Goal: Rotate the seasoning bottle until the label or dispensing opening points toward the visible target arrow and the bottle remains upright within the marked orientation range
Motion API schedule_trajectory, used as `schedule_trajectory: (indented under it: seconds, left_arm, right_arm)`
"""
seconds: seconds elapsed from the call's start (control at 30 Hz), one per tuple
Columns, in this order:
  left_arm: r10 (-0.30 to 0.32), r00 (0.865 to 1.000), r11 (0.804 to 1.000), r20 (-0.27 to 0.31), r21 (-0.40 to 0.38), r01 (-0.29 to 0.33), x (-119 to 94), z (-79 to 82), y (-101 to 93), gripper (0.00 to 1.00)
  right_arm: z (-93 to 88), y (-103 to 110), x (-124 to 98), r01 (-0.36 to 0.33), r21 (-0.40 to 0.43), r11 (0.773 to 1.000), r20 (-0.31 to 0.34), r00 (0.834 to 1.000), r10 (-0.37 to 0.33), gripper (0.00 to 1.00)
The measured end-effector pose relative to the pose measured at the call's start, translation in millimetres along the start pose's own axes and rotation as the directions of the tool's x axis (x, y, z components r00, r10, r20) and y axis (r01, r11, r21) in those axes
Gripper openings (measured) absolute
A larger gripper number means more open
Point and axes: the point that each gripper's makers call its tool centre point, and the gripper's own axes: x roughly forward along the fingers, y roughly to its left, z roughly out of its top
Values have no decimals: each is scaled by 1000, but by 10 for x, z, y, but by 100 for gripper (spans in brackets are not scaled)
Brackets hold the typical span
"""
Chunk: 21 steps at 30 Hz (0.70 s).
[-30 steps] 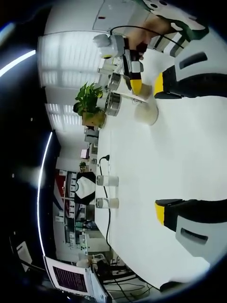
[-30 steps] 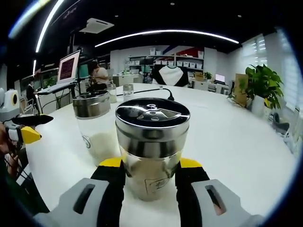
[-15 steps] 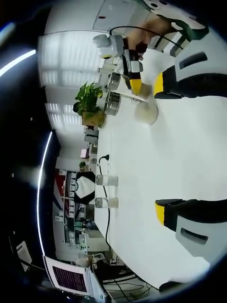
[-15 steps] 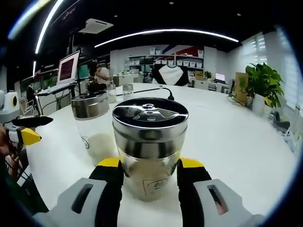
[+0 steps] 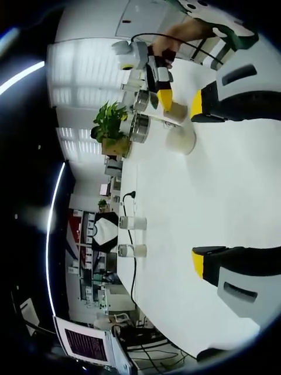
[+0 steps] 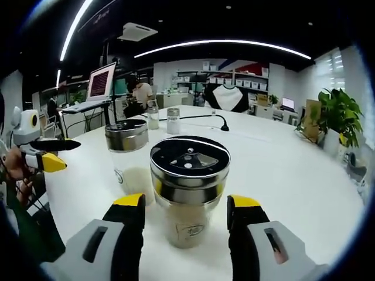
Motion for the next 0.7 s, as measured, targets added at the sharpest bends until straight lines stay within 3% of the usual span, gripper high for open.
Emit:
schedule_trajectory:
  seconds: [0.2,0.27,0.43,0.53,0.7]
  left_arm:
    - [5,1000,1000,2,-1,-5,-7,7,18,92]
    - [6,1000,1000,-1,-2,-6,-7,-1,21,92]
    - [1,1000,1000,0,-3,-1,-6,6,10,92]
    - [1,1000,1000,0,-3,-1,-10,8,15,92]
    - [6,1000,1000,2,-4,-6,-18,13,29,91]
  right_arm:
    - [7,14,-17,-135,3,991,6,991,135,56]
    - [11,-17,-25,-140,3,990,5,990,140,56]
    - [25,-30,-24,-181,-76,981,-6,983,181,56]
    - [18,24,-31,-249,-150,957,-27,968,248,47]
    - [27,-65,7,-233,-141,962,-33,972,231,48]
